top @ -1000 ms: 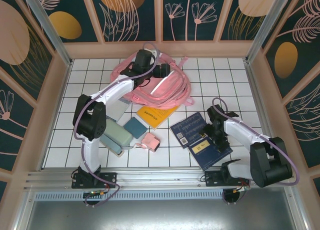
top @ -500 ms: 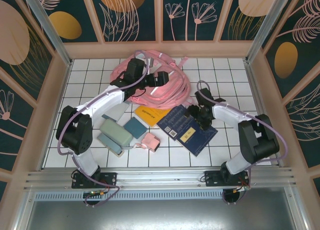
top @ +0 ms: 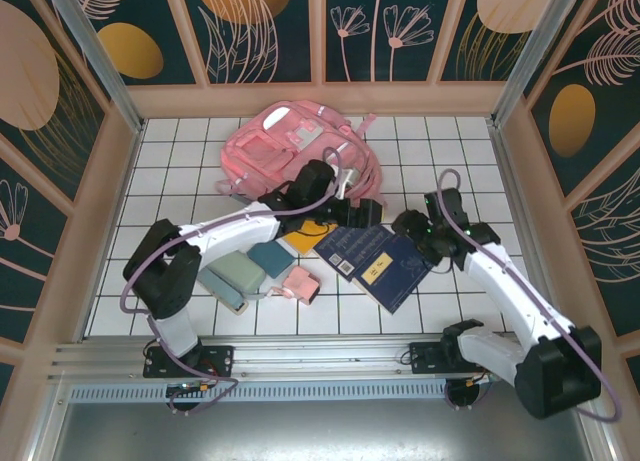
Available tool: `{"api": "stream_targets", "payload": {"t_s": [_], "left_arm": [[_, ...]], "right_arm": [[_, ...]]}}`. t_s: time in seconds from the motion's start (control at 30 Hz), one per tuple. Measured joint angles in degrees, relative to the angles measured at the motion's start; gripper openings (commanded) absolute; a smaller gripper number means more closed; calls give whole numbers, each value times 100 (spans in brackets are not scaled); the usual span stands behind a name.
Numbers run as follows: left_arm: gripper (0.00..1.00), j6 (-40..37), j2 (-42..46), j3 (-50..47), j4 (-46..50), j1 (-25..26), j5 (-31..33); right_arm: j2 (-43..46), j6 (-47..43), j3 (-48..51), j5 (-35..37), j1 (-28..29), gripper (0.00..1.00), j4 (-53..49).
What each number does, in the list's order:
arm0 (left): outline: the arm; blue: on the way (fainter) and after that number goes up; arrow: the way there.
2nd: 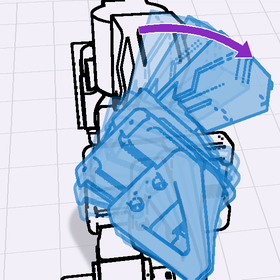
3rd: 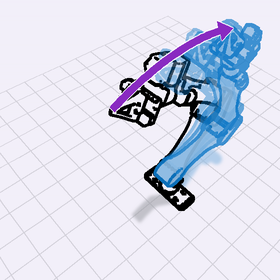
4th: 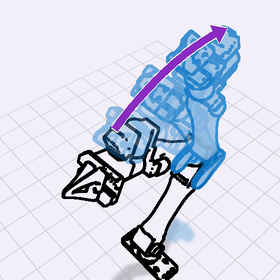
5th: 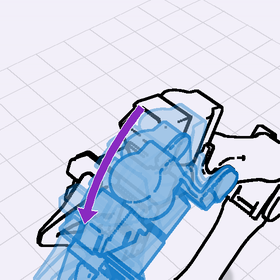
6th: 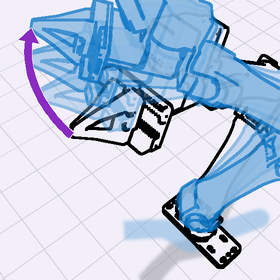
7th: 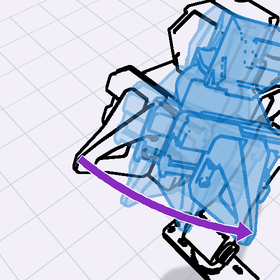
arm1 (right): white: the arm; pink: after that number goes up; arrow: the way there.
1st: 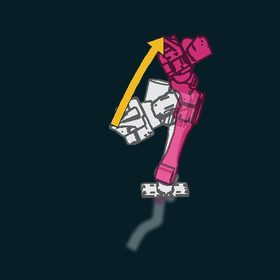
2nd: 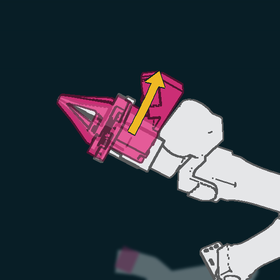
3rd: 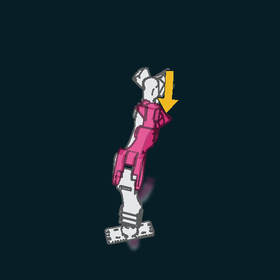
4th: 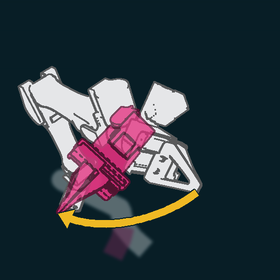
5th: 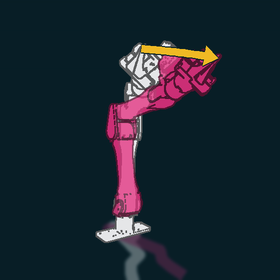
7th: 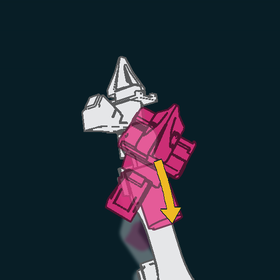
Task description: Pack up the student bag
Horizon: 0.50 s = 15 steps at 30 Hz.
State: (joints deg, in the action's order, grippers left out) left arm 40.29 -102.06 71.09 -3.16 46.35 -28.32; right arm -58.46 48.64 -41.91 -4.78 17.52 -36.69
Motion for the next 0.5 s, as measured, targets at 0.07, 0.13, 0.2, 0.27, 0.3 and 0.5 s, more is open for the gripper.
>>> {"api": "stream_targets", "payload": {"t_s": [0.07, 0.13, 0.2, 0.27, 0.3, 0.5], "left_arm": [[94, 52, -219, 7, -70, 96, -127], [88, 105, -452, 70, -87, 138, -249], [82, 131, -756, 243, -39, 166, -463], [76, 149, -1095, 433, -2, 173, -684], [75, 160, -1198, 466, 11, 173, -776], [74, 179, -1534, 492, 181, 173, -1139]], "right_arm": [[245, 111, 380, -57, -258, 83, -155], [393, 192, 730, -192, -393, 83, -203], [555, 297, 1126, -461, -507, 83, -175], [684, 365, 1458, -776, -629, 82, -120], [706, 391, 1556, -903, -680, 82, -81], [566, 420, 1762, -1384, -780, 82, 254]]}}
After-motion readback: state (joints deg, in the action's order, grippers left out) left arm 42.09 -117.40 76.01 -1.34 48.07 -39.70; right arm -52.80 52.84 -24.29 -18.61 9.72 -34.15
